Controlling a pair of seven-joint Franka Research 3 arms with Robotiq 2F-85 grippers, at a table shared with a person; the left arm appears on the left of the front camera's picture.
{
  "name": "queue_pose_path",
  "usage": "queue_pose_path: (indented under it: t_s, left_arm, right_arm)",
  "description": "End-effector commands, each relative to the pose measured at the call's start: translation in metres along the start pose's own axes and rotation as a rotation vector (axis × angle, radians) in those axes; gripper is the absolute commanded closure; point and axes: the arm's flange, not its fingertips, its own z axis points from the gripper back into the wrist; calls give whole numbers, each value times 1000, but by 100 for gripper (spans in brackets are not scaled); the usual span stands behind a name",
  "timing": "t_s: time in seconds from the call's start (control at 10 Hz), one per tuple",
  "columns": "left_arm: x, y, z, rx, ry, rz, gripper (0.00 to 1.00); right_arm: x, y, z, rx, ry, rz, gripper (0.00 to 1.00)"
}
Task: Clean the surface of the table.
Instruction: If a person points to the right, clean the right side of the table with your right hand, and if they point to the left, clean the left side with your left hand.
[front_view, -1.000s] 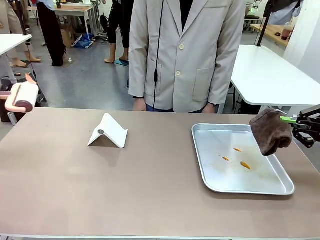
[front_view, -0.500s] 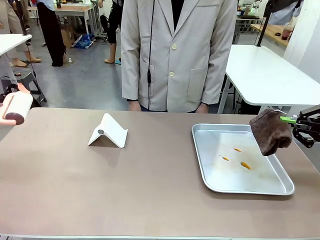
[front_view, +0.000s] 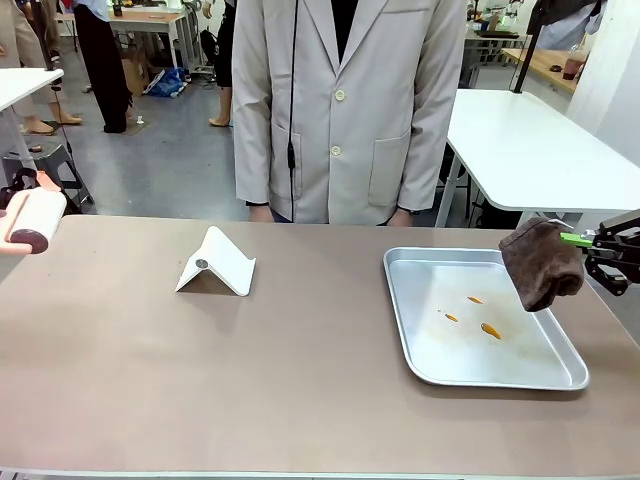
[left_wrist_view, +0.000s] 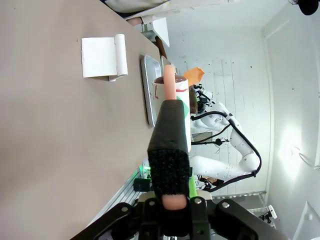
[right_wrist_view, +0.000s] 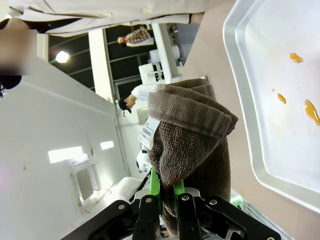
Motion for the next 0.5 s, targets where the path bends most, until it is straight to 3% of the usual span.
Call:
queue_pose_path:
  t_s: [0.0, 0.4]
  left_arm:
    - [2, -4, -1, -9, -13, -13, 100]
    - [2, -4, -1, -9, -13, -13, 100]
  right_arm:
    - [0, 3, 2, 10, -1, 5, 100]
    - [0, 3, 2, 10, -1, 5, 100]
